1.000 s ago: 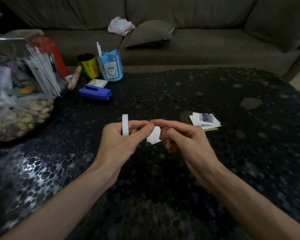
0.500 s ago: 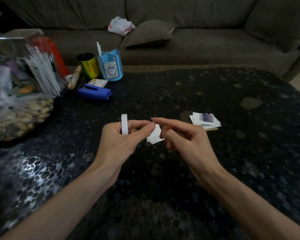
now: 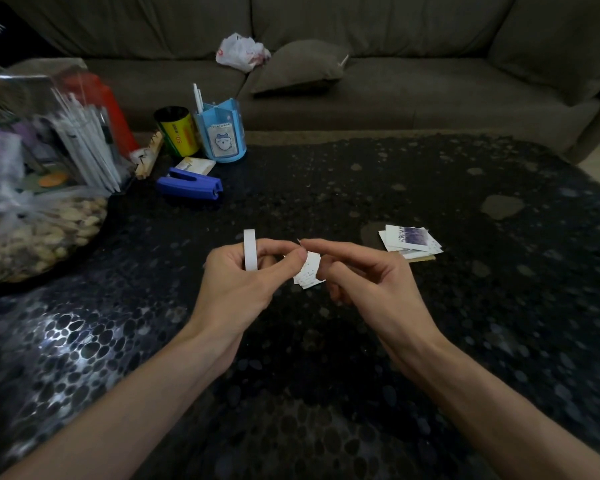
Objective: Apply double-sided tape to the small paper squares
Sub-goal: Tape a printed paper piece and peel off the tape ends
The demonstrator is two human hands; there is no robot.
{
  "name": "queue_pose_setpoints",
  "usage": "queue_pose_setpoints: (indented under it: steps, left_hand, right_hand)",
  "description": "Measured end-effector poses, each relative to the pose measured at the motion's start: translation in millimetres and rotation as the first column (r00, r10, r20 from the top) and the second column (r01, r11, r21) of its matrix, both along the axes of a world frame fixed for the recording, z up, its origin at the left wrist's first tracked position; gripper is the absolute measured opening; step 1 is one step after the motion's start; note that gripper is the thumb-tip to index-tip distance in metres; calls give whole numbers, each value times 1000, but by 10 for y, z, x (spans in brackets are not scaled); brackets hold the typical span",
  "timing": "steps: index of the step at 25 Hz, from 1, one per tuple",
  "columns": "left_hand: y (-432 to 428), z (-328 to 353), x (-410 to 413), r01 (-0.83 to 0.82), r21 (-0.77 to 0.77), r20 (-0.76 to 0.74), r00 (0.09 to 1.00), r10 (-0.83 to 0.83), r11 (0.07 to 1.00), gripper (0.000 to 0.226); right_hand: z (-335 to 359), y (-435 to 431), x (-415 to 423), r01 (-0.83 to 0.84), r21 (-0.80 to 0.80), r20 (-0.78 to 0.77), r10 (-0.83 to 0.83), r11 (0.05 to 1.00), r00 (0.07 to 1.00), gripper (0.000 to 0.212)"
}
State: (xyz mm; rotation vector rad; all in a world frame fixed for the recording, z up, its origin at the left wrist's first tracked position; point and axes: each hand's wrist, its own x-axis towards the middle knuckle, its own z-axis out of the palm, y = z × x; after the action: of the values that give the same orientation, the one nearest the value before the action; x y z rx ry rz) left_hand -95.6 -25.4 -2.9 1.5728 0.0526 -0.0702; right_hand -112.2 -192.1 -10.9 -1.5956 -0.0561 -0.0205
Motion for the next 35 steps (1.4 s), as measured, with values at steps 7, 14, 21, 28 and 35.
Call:
queue_pose_setpoints:
  steps: [7, 14, 21, 28, 35]
  left_hand:
    - [10, -14, 3, 11, 14, 20, 1000, -11, 1000, 6]
    - [1, -17, 13, 46, -7, 48, 998, -46, 999, 8]
    - [-4, -29, 15, 60, -20, 56, 997, -58, 998, 7]
    - [-10, -17, -2, 81, -19, 73, 994, -80, 996, 9]
    - [-8, 14, -16, 86, -36, 64, 994, -83, 996, 29]
  right_hand:
    - [7, -8, -7, -12, 21, -27, 12, 1000, 1000, 36]
    - [26, -29, 17, -39, 173, -137, 63, 984, 989, 29]
    - [20, -25, 37, -63, 281, -194, 120, 958, 974, 27]
    - [39, -38, 47, -65, 382, -229, 163, 922, 960, 27]
    - [46, -47, 50, -55, 434, -248, 178, 899, 952, 23]
